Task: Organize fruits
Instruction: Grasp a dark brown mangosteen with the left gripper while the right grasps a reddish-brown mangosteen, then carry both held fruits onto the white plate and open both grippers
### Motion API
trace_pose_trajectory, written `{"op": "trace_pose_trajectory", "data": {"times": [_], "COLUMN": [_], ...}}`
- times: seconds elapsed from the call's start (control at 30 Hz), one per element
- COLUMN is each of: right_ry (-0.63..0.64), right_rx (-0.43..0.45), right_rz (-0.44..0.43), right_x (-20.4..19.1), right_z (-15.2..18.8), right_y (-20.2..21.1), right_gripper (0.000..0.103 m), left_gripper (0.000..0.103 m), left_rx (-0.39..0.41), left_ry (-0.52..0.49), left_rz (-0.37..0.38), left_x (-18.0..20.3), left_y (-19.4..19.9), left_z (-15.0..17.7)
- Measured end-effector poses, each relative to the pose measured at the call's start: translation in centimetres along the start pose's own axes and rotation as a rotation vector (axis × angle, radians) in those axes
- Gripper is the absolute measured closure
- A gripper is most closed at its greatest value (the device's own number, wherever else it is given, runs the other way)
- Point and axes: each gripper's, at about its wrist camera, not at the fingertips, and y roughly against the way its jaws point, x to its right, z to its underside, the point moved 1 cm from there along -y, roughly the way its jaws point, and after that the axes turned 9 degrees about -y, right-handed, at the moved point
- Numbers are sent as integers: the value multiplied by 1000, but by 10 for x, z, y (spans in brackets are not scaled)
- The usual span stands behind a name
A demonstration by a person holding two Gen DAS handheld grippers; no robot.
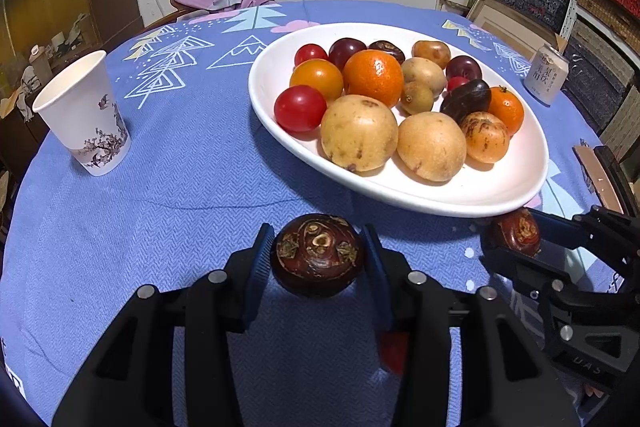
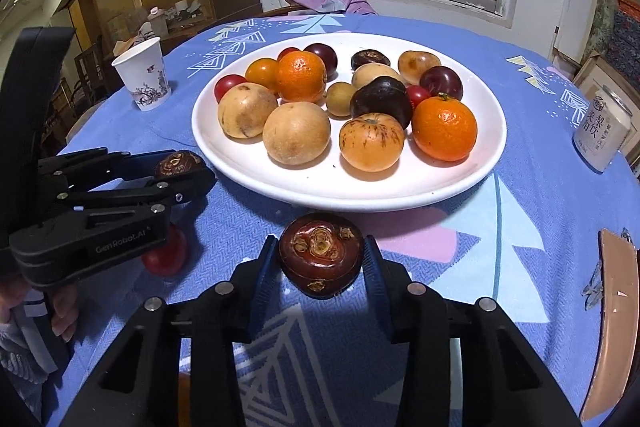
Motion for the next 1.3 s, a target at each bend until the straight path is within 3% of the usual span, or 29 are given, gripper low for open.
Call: {"op": "trace_pose_trajectory", "data": {"times": [0.27, 0.5, 0.77, 1.03, 1.3], "right_ry": [5, -36, -110, -172, -205], "right_rx": [30, 52, 184, 218, 113], "right_rz": [-44, -78, -107, -62, -70], "right_x": [5, 16, 40, 61, 52], "right_z": [14, 17, 8, -67, -133], "right_y": [26, 41, 86, 80, 3], "right_gripper": [60, 60, 60, 60, 60], "left_gripper": [59, 59, 59, 59, 59], "left_rx": [15, 77, 177, 208, 138], "left_ry": [45, 46, 1, -27, -87], "left_rz": [33, -13, -44, 2, 30], "left_x": [-5, -3, 12, 39, 68], "left_y": [8, 30, 71, 76, 24], "left_z": [8, 10, -5, -52, -65]}}
